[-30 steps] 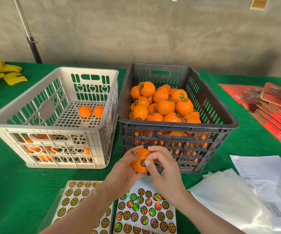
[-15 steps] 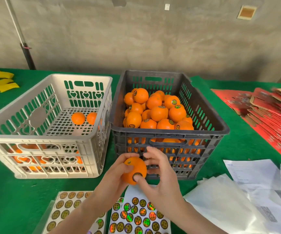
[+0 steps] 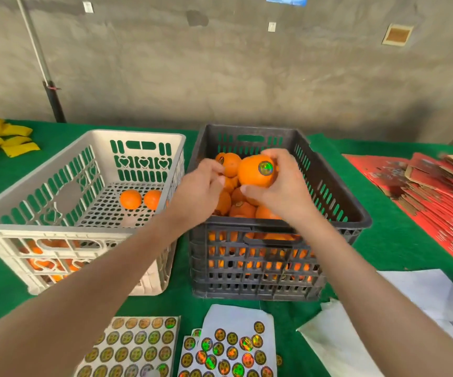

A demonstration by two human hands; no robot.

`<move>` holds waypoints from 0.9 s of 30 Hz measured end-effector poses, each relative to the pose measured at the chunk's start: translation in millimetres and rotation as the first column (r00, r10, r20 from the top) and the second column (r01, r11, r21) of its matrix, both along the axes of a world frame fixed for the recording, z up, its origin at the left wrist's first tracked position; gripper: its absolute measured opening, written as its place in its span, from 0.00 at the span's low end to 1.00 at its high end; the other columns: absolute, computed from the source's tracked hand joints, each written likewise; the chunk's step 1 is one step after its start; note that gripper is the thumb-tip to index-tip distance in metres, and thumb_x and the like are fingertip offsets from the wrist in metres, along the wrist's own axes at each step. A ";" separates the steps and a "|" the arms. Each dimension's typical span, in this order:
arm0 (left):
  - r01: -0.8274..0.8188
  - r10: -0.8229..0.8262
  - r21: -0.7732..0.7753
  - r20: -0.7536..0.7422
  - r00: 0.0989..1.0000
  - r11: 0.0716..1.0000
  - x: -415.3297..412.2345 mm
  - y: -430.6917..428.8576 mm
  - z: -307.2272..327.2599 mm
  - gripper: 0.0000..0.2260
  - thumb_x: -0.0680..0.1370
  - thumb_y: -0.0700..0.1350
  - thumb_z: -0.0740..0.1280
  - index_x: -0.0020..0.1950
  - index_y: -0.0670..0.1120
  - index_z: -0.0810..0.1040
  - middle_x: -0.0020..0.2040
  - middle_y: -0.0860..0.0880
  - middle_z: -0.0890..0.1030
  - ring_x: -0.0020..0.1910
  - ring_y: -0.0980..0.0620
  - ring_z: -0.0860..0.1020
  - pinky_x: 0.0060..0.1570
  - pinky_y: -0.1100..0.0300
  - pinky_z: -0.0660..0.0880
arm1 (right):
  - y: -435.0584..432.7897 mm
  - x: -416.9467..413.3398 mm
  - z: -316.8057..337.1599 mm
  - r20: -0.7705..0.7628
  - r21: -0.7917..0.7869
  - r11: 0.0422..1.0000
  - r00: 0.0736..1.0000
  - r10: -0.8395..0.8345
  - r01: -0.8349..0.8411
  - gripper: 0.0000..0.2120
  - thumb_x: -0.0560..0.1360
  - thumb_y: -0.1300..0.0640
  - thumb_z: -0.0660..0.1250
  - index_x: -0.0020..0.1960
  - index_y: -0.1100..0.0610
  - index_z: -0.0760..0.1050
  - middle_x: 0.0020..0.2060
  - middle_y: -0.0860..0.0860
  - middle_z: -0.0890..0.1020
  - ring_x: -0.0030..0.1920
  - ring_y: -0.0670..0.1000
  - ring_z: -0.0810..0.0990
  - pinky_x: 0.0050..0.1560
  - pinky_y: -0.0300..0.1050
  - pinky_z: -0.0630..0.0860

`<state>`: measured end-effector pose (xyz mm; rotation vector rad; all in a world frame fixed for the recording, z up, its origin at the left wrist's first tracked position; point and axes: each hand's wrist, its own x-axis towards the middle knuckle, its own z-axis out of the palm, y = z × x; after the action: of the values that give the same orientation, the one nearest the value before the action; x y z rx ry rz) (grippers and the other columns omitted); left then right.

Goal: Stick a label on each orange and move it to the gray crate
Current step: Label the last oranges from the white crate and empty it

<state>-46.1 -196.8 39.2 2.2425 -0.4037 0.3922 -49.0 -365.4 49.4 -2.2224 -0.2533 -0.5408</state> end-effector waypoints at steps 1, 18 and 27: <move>-0.016 0.022 0.129 -0.045 0.999 0.992 9.6 0.9 -6.9 0.12 0.82 0.41 0.56 0.65 0.43 0.70 0.51 0.46 0.79 0.47 0.49 0.78 0.46 0.55 0.74 | -7.1 18.4 3.2 -0.123 -0.125 0.992 0.992 -0.039 0.023 0.31 0.62 0.54 0.79 0.60 0.52 0.68 0.53 0.48 0.70 0.52 0.47 0.70 0.45 0.34 0.65; -0.035 0.030 0.152 0.034 0.999 0.988 18.9 6.0 -37.1 0.11 0.79 0.39 0.63 0.61 0.41 0.74 0.40 0.48 0.79 0.45 0.47 0.79 0.46 0.54 0.74 | -32.9 46.0 11.8 -0.732 -0.396 0.795 0.681 0.029 -0.459 0.33 0.70 0.58 0.75 0.72 0.55 0.65 0.65 0.51 0.72 0.64 0.53 0.72 0.65 0.48 0.71; -0.075 0.062 0.221 0.063 0.996 0.972 6.6 1.0 -34.0 0.10 0.81 0.41 0.60 0.59 0.40 0.76 0.43 0.42 0.81 0.45 0.43 0.78 0.45 0.49 0.74 | -9.4 -55.6 -28.8 -0.490 0.156 0.732 0.592 0.640 -0.663 0.06 0.75 0.59 0.69 0.50 0.51 0.80 0.45 0.47 0.84 0.45 0.45 0.82 0.46 0.37 0.78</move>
<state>-39.4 -195.8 5.3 2.4736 -0.4177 0.4667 -104.6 -374.9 20.6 -2.0165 -0.7614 0.4802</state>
